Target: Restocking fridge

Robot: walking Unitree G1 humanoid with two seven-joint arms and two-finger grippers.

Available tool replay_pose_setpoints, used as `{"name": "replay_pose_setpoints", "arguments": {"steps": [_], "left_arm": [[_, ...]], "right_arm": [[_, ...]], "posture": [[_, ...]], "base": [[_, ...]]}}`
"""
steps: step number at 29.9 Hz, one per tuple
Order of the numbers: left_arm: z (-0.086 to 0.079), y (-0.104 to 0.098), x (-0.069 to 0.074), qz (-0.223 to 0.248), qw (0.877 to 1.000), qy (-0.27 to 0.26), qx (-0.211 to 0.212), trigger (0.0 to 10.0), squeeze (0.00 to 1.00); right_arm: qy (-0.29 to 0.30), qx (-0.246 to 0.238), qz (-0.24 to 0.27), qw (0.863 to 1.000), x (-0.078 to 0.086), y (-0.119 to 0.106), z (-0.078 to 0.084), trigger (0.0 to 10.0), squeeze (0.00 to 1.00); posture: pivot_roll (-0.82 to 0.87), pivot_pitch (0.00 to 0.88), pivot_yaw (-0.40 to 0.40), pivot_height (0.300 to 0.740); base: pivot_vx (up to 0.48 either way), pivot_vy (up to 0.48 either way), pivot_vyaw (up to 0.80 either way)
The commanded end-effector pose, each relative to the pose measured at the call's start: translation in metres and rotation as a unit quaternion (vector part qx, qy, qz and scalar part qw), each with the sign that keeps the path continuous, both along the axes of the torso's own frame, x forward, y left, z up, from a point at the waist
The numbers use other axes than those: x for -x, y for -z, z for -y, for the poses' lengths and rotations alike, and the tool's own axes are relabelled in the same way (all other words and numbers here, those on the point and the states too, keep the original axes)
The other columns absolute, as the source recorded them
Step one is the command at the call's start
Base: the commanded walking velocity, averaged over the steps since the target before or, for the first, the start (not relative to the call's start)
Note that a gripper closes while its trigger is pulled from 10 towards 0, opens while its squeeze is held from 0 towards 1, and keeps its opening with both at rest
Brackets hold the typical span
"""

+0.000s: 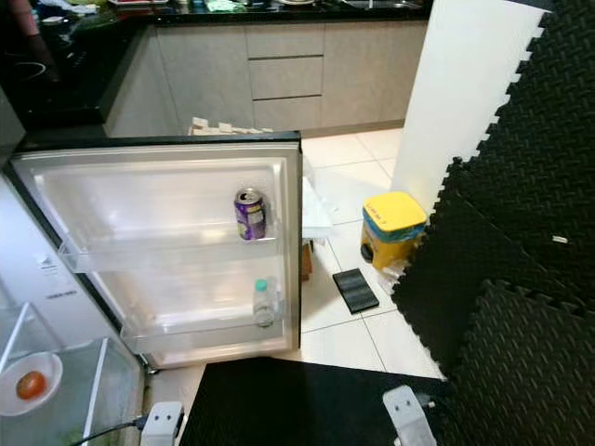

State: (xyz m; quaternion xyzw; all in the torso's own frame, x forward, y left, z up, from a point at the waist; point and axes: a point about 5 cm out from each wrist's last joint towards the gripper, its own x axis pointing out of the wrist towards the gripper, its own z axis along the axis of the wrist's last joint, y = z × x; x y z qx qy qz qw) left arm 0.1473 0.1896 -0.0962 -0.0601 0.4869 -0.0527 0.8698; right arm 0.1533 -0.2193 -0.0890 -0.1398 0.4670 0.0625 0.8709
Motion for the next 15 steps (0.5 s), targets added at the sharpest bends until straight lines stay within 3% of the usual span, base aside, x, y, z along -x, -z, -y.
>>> {"name": "replay_pose_setpoints", "arguments": {"steps": [1,2,5,15], "left_arm": [[0.003,0.004,0.007,-0.018,1.0,0.007,-0.004,10.0,0.0],[0.003,0.004,0.007,-0.02,1.0,0.009,-0.009,10.0,0.0],[0.002,0.004,0.008,-0.022,1.0,0.01,-0.016,10.0,0.0],[-0.004,0.006,0.014,-0.038,0.998,0.028,-0.05,10.0,0.0]], "right_arm": [[0.025,0.004,-0.007,1.0,0.005,0.001,0.006,10.0,0.0],[0.038,0.005,-0.022,0.999,0.014,0.004,0.009,10.0,0.0],[0.045,0.008,-0.036,0.998,0.024,0.007,0.011,10.0,0.0],[0.05,0.008,-0.035,0.998,0.023,0.007,0.014,10.0,0.0]], "posture": [[0.05,0.0,-0.007,0.74],[0.05,0.0,-0.005,0.74],[0.06,0.0,-0.004,0.74],[0.05,0.0,-0.003,0.74]], "base": [[0.0,0.0,0.0],[0.0,0.0,0.0],[0.0,0.0,0.0],[0.0,0.0,0.0]]}}
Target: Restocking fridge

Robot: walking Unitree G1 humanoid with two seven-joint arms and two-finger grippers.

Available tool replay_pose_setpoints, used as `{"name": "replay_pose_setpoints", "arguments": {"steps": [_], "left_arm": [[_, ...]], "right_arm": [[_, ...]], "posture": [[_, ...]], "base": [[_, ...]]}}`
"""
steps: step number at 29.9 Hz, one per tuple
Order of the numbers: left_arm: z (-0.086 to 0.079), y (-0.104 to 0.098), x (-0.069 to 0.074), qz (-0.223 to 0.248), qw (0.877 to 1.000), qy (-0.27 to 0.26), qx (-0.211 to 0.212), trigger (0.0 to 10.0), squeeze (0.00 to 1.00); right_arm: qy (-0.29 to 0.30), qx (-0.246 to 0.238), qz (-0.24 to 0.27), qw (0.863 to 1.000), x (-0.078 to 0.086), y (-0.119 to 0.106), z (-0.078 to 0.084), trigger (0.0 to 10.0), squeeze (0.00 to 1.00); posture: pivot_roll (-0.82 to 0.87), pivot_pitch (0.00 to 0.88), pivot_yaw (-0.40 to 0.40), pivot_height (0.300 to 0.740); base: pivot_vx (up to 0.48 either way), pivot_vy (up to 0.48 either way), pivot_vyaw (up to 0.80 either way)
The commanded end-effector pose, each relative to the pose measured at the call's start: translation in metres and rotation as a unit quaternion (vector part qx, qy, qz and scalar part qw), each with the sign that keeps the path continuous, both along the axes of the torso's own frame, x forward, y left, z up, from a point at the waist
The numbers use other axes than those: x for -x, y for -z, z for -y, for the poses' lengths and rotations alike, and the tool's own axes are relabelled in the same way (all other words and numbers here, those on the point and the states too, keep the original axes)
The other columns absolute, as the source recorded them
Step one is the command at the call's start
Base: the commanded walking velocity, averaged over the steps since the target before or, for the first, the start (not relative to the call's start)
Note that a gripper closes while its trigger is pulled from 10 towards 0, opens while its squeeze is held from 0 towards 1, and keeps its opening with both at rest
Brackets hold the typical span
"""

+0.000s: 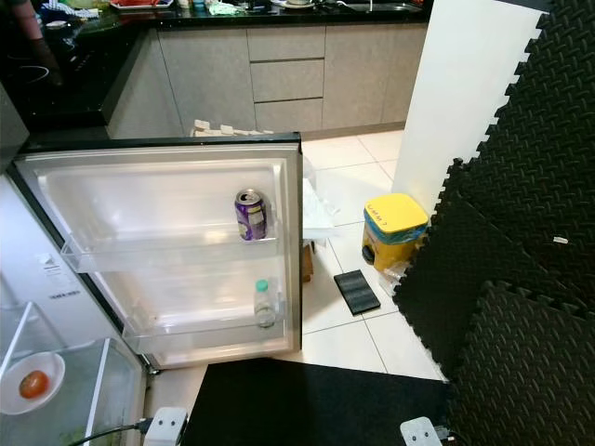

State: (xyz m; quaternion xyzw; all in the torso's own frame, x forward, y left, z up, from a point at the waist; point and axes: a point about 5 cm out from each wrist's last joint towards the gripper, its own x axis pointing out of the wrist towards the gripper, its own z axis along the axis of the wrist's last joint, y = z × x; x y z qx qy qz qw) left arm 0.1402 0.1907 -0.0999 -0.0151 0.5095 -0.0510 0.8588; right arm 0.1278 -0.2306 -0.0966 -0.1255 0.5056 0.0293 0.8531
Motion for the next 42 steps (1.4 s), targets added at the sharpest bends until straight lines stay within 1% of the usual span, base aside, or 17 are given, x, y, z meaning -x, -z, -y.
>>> {"name": "replay_pose_setpoints", "arguments": {"steps": [1,11,14,26,42], "left_arm": [[-0.0037,0.0024,0.0072,-0.017,1.0,0.006,-0.013,10.0,0.0],[-0.0026,0.0031,0.0082,-0.02,1.0,0.01,-0.017,10.0,0.0],[-0.0024,0.0031,0.0084,-0.021,1.0,0.01,-0.017,10.0,0.0],[-0.0011,0.0035,0.0091,-0.022,1.0,0.015,-0.015,10.0,0.0],[-0.0008,0.0035,0.0093,-0.022,0.999,0.02,-0.016,10.0,0.0]], "right_arm": [[0.01,0.001,0.004,1.0,-0.0025,-0.0012,0.0022,10.0,0.0],[-0.005,-0.001,0.005,1.0,-0.0047,-0.0016,-0.0002,10.0,0.0],[-0.004,-0.011,0.009,1.0,-0.0058,-0.0018,-0.0021,10.0,0.0],[-0.003,-0.017,0.016,1.0,-0.0098,-0.0036,-0.0012,10.0,0.0],[0.0,-0.024,0.016,1.0,-0.0086,-0.0032,-0.0017,10.0,0.0]], "posture": [[0.05,0.0,-0.003,0.74],[0.05,0.0,-0.006,0.74],[0.05,0.0,-0.006,0.74],[0.05,0.0,-0.008,0.74],[0.05,0.0,-0.006,0.74]], "base": [[0.0,0.0,0.0],[0.0,0.0,0.0],[0.24,0.0,0.0],[0.265,0.0,0.0],[0.293,0.0,0.0]]}}
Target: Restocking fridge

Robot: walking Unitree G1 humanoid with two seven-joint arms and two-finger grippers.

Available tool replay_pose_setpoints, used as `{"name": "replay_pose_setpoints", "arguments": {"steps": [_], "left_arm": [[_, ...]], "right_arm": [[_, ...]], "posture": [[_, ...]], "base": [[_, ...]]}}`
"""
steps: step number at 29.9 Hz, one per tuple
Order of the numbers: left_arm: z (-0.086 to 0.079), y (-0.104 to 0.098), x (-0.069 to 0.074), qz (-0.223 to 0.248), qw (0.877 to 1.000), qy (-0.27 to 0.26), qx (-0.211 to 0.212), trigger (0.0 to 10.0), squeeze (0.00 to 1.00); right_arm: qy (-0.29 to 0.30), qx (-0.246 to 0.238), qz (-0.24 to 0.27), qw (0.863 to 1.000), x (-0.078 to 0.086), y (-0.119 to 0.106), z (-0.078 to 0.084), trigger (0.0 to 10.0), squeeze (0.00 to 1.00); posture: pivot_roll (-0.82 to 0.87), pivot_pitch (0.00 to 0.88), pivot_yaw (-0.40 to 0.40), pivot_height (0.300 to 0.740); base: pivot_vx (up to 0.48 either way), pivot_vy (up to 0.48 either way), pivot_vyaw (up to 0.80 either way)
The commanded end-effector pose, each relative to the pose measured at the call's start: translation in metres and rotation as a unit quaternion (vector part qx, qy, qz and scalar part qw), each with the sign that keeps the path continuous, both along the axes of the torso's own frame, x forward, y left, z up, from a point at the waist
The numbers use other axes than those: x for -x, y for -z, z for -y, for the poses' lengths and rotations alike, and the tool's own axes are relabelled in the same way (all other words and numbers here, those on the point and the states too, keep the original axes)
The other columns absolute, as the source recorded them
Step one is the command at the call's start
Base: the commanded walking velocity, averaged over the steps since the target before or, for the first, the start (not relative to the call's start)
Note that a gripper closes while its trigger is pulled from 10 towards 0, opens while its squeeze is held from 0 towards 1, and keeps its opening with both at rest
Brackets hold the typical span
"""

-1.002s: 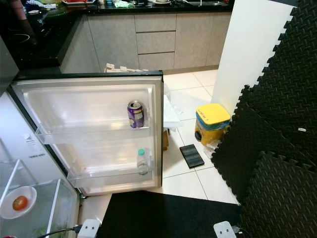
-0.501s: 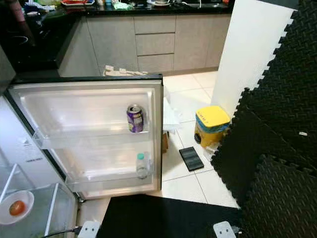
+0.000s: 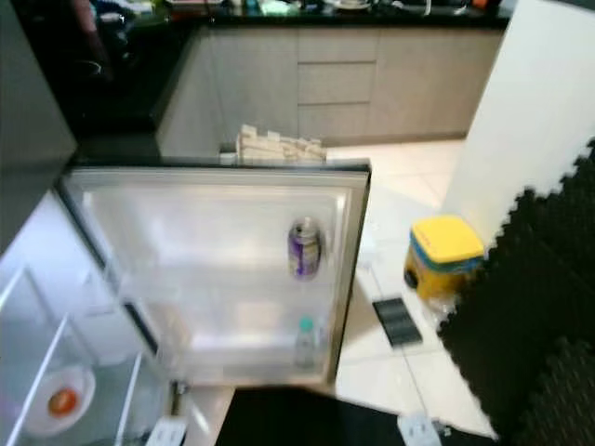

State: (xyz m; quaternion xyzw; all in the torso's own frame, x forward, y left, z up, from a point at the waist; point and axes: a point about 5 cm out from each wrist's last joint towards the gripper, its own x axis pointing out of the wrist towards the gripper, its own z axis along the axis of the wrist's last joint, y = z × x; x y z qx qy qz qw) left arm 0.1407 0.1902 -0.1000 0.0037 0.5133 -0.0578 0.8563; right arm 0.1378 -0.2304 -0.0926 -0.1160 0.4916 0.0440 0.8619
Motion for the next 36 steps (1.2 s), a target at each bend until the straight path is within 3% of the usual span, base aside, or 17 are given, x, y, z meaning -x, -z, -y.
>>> {"name": "replay_pose_setpoints", "arguments": {"steps": [1,14,25,32,36], "left_arm": [[-0.0017,0.0033,0.0096,-0.018,1.0,0.003,-0.004,10.0,0.0],[-0.0036,0.0028,0.0081,-0.016,1.0,0.002,-0.014,10.0,0.0],[-0.0019,0.0024,0.0078,-0.013,1.0,-0.011,0.011,10.0,0.0],[-0.0031,0.0025,0.008,-0.012,1.0,-0.021,0.004,10.0,0.0],[-0.0036,0.0024,0.0078,-0.011,1.0,-0.023,0.005,10.0,0.0]], "right_arm": [[0.01,-0.006,0.001,1.0,0.0016,0.0007,-0.0013,10.0,0.0],[0.012,-0.003,0.001,1.0,0.0023,0.0005,0.0008,10.0,0.0],[0.02,-0.003,0.011,1.0,-0.0004,-0.0009,0.0021,10.0,0.0],[0.021,-0.001,0.02,1.0,-0.0056,-0.0034,0.0039,10.0,0.0],[0.021,0.0,0.021,1.0,-0.007,-0.004,0.0043,10.0,0.0]], "posture": [[0.05,0.0,-0.006,0.74],[0.05,0.0,-0.003,0.74],[0.05,0.0,-0.002,0.74],[0.04,0.0,-0.003,0.74],[0.04,0.0,-0.003,0.74]], "base": [[0.285,0.0,0.0],[0.142,0.0,0.0],[0.0,0.0,0.0],[0.0,-0.448,0.0],[0.0,0.0,0.0]]}}
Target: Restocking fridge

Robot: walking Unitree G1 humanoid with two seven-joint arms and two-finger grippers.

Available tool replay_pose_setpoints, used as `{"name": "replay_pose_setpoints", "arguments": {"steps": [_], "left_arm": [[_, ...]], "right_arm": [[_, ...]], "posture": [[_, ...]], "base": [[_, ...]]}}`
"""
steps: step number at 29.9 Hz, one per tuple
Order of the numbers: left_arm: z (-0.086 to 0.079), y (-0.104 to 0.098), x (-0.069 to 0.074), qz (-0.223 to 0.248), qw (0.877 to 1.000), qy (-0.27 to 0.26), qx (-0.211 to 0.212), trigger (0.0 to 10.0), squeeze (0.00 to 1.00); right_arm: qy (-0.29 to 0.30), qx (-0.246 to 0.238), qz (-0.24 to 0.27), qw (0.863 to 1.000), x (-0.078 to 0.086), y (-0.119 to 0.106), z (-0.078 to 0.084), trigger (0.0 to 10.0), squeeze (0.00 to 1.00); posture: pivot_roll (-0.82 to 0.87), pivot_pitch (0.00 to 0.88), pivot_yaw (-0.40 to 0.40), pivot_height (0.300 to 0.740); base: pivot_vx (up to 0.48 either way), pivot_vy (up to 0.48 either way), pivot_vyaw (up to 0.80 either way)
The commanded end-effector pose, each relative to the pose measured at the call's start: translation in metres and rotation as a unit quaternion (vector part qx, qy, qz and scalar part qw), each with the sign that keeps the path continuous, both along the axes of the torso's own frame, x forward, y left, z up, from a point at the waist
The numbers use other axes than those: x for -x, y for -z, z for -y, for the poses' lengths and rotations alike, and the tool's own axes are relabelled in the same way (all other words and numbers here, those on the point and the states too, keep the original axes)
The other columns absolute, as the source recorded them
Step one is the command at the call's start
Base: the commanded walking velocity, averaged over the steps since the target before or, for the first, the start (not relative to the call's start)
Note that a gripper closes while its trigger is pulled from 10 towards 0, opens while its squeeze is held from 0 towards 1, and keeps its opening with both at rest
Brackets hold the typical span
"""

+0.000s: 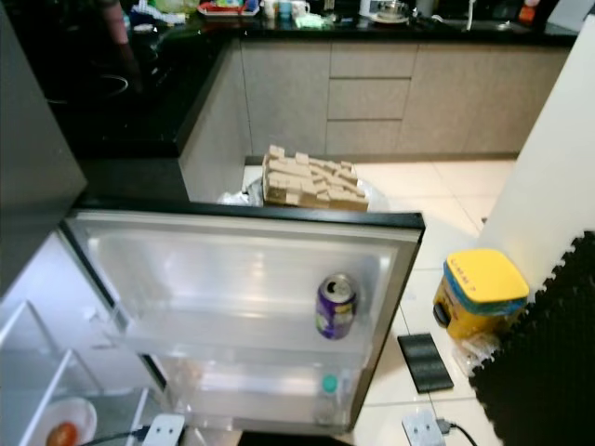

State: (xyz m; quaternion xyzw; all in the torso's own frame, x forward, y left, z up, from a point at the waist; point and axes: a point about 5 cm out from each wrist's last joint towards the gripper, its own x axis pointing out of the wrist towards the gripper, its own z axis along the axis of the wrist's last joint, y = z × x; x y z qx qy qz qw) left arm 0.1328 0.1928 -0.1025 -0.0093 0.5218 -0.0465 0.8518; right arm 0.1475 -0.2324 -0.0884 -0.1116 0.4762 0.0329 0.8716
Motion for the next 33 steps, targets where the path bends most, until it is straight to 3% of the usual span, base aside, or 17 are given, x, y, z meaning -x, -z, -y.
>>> {"name": "replay_pose_setpoints", "arguments": {"steps": [1,10,16,19,20,24,25,27,28,33], "left_arm": [[-0.001,0.0,0.0,-0.002,1.0,-0.006,-0.001,10.0,0.0],[0.0,0.0,0.001,-0.002,1.0,-0.005,-0.001,10.0,0.0],[0.0,0.0,0.0,0.0,1.0,-0.006,-0.003,10.0,0.0],[-0.001,0.0,0.001,0.001,1.0,-0.006,-0.005,10.0,0.0],[-0.001,0.0,0.001,0.001,1.0,-0.006,-0.005,10.0,0.0],[-0.001,0.0,0.0,0.004,1.0,-0.008,-0.005,10.0,0.0],[-0.001,0.0,0.0,0.004,1.0,-0.008,-0.005,10.0,0.0],[-0.001,-0.001,-0.002,0.008,1.0,-0.009,-0.003,10.0,0.0],[-0.001,-0.001,-0.002,0.008,1.0,-0.009,-0.003,10.0,0.0],[-0.001,-0.001,-0.002,0.009,1.0,-0.011,-0.001,10.0,0.0]], "right_arm": [[0.011,0.0,0.004,1.0,0.001,0.0,0.003,10.0,0.0],[0.03,0.013,0.019,0.999,-0.003,-0.005,0.012,10.0,0.0],[0.074,0.03,0.056,0.995,-0.014,-0.016,0.032,10.0,0.0],[0.119,0.043,0.11,0.986,-0.028,-0.033,0.055,10.0,0.0],[0.119,0.043,0.11,0.986,-0.028,-0.033,0.055,10.0,0.0],[0.173,0.042,0.19,0.966,-0.046,-0.057,0.08,10.0,0.0],[0.173,0.042,0.19,0.966,-0.046,-0.057,0.08,10.0,0.0],[0.212,0.003,0.255,0.943,-0.06,-0.077,0.096,10.0,0.0],[0.212,0.003,0.255,0.943,-0.06,-0.077,0.096,10.0,0.0],[0.221,-0.106,0.361,0.9,-0.081,-0.111,0.111,10.0,0.0]], "posture": [[0.05,0.0,-0.005,0.74],[0.05,0.0,-0.007,0.74],[0.04,0.0,-0.006,0.74],[0.04,0.0,-0.003,0.74],[0.04,0.0,-0.003,0.74],[0.04,0.0,-0.005,0.74],[0.04,0.0,-0.005,0.74],[0.04,0.0,-0.006,0.74],[0.04,0.0,-0.006,0.74],[0.04,0.0,-0.006,0.74]], "base": [[0.0,0.0,0.0],[0.0,0.0,0.0],[0.0,0.0,0.0],[0.0,0.0,0.0],[0.0,0.0,0.0],[0.0,0.0,0.0],[0.0,0.0,0.0],[0.0,0.0,0.0],[0.0,0.0,0.0],[0.0,0.0,0.0]]}}
